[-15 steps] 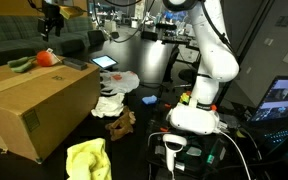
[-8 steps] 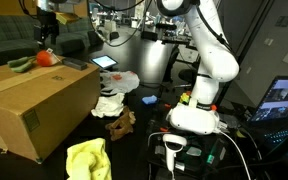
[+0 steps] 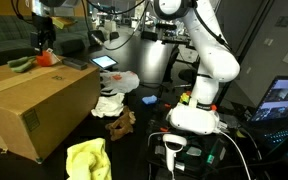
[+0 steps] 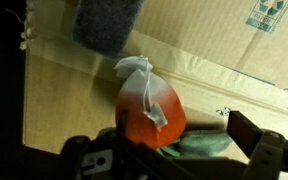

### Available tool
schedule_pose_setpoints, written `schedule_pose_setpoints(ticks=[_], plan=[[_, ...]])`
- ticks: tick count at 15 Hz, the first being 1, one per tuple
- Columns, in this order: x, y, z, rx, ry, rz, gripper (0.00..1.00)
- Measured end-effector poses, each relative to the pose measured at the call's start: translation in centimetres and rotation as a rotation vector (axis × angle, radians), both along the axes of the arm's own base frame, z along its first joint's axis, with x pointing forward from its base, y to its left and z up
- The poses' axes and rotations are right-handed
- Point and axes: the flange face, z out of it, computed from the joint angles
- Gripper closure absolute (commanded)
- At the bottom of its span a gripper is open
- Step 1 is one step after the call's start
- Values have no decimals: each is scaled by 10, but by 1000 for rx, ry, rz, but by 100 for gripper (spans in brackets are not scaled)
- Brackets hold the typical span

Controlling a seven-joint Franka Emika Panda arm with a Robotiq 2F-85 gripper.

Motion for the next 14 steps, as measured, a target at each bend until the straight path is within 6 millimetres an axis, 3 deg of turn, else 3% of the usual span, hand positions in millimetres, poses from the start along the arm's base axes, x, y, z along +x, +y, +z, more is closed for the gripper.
schedule_pose_setpoints(ticks=[7,9,14], plan=[[10,7,-26,-1,17,3,0],[13,4,-29,-3,17,-3,25],[18,-6,-33,-26,17,-29,64]])
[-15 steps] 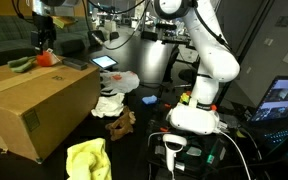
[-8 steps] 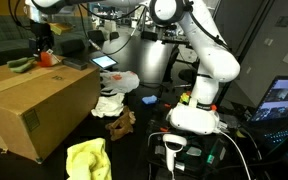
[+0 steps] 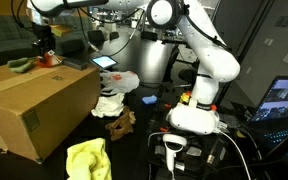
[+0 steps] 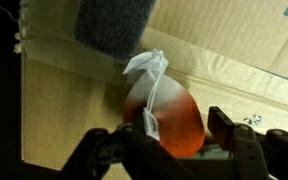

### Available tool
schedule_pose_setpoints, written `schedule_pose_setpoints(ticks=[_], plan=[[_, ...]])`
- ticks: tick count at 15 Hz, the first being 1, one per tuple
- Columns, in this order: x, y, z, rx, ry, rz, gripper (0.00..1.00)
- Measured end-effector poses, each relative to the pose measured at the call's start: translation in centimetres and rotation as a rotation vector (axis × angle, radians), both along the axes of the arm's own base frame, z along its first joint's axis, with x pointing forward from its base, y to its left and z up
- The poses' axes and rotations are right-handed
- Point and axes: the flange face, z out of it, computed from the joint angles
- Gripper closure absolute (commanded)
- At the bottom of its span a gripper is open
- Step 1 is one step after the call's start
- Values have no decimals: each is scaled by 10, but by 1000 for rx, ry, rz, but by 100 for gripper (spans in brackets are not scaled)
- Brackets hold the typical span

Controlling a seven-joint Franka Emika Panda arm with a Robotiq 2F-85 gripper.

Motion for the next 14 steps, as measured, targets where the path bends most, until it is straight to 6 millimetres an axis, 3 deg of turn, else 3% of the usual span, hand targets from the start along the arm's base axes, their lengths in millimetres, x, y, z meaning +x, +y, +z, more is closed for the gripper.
schedule_pose_setpoints(ticks=[4,6,8,14], plan=[[2,-7,0,-11,4,-18,94],[2,-7,0,-11,5,-20,100],[2,-7,2,-11,2,-20,95],[1,-6,20,-6,-22,-4,96]])
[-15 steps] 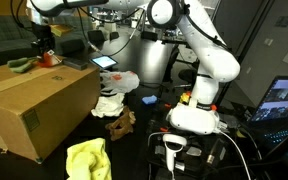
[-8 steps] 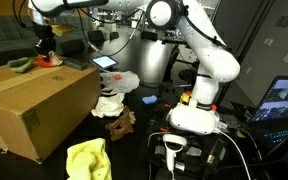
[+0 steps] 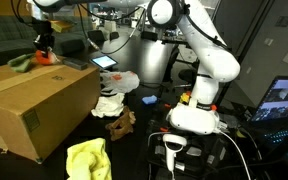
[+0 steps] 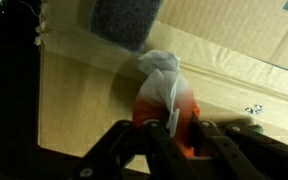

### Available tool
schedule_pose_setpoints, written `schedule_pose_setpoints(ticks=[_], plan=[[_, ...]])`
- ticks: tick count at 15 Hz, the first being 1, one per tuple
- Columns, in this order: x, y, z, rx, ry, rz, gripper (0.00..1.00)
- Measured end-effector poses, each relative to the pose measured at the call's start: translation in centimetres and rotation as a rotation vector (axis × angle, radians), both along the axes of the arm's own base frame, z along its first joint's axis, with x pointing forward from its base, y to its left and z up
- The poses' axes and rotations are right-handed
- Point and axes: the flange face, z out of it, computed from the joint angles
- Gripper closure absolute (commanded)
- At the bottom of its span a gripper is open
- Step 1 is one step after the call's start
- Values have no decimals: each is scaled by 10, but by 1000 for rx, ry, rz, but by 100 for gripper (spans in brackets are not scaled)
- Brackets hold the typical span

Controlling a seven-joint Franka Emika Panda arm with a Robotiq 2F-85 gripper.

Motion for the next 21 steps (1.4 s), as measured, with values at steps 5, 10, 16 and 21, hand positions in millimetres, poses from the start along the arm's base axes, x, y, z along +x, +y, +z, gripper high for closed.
schedule_pose_setpoints(ticks=[5,10,16,21], plan=[[-7,-21,24,14,-62,-33,96],[-26,-78,24,59,-91,-207,96],[-67,-153,2,176,-110,-499,96],[-121,-195,-30,242,-93,-717,96]])
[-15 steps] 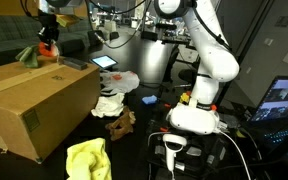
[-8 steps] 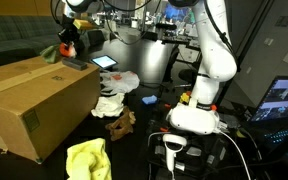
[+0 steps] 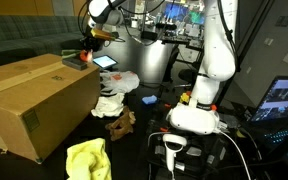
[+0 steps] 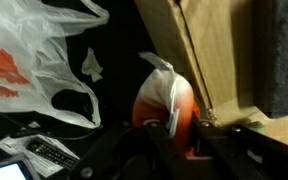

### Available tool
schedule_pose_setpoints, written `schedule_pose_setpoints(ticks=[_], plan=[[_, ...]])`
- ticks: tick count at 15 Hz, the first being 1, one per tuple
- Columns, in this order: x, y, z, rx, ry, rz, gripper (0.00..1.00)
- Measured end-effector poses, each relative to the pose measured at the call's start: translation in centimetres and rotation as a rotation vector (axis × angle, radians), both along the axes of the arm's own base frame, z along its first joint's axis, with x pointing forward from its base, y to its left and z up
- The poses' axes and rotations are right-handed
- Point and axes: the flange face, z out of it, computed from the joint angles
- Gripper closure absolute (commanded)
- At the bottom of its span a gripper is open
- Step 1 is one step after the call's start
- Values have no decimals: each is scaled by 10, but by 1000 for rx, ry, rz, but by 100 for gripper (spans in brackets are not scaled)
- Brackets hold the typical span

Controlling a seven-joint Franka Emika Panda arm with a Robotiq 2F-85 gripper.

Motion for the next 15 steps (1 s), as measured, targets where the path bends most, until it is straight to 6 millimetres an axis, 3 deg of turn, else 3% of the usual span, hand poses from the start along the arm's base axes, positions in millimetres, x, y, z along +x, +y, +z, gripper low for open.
schedule_pose_setpoints(ticks=[8,11,15], plan=[[-115,-15,-69,57,210,-189,96],[-138,-21,-83,73,257,-246,96],[-150,-37,-95,88,312,-339,97]])
